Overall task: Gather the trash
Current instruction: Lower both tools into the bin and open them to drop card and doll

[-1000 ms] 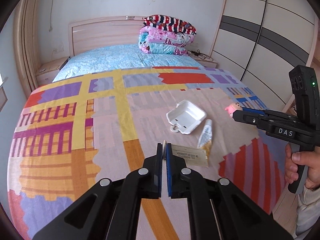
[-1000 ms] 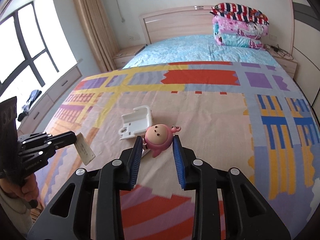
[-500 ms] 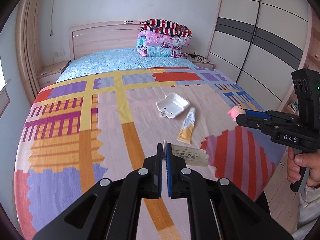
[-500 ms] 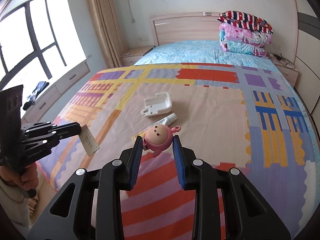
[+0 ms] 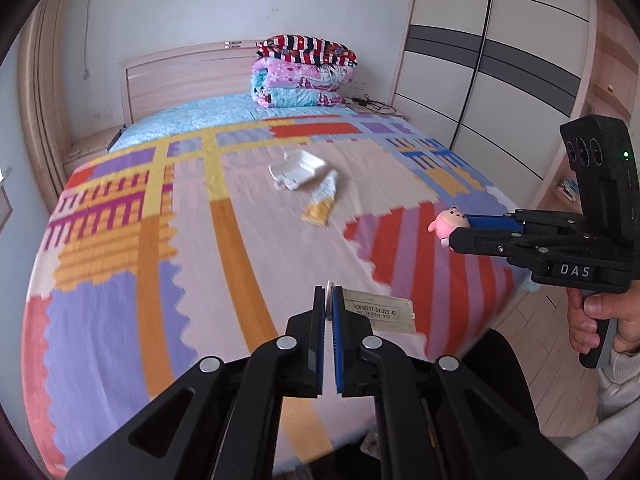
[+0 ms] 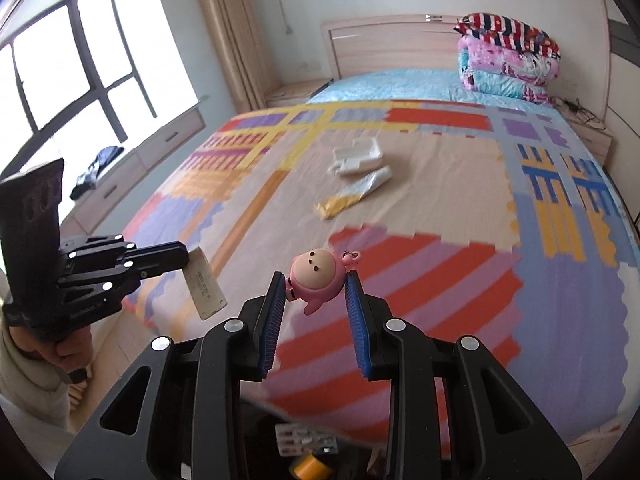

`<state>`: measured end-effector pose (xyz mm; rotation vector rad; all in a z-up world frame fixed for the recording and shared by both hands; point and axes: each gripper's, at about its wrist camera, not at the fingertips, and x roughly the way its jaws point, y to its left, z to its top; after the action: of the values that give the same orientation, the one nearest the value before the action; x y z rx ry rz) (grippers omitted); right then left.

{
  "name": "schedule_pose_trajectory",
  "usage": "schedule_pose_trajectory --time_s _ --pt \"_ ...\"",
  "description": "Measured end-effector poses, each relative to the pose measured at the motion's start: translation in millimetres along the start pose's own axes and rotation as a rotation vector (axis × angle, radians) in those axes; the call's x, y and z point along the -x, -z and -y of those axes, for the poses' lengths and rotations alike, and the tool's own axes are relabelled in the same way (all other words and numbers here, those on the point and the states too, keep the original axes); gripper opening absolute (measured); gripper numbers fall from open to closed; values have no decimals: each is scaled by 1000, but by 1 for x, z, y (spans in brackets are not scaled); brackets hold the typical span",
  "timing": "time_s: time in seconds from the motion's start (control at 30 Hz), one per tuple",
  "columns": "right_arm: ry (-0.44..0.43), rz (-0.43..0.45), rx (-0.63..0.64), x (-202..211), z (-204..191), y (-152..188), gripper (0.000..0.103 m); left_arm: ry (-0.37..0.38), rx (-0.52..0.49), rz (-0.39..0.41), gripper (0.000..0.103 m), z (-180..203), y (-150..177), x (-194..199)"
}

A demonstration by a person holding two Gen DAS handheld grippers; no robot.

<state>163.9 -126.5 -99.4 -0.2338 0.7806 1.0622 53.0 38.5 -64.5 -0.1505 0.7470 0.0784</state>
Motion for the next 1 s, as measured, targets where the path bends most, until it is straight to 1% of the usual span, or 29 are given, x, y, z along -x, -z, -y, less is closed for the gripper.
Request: schedule_pose_trajectory --time_s 0.13,0.37,0.57,0.67,0.77,1.0 --pt "-26 -13 2 7 -8 16 31 10 -2 -16 3 5 14 3" --pt "-44 -58 17 9 -20 45 31 32 -23 -44 3 15 34 5" --pt "-55 -103 15 5 -25 69 31 67 -34 -101 3 25 57 -4" --pt "-67 -134 10 2 -26 84 31 76 -40 -129 3 30 68 -9" --pt "-70 -188 5 -9 -26 101 31 86 -44 -153 3 33 79 -12" --pt "-80 -268 4 -30 -32 128 31 102 -43 -228 3 37 104 -29"
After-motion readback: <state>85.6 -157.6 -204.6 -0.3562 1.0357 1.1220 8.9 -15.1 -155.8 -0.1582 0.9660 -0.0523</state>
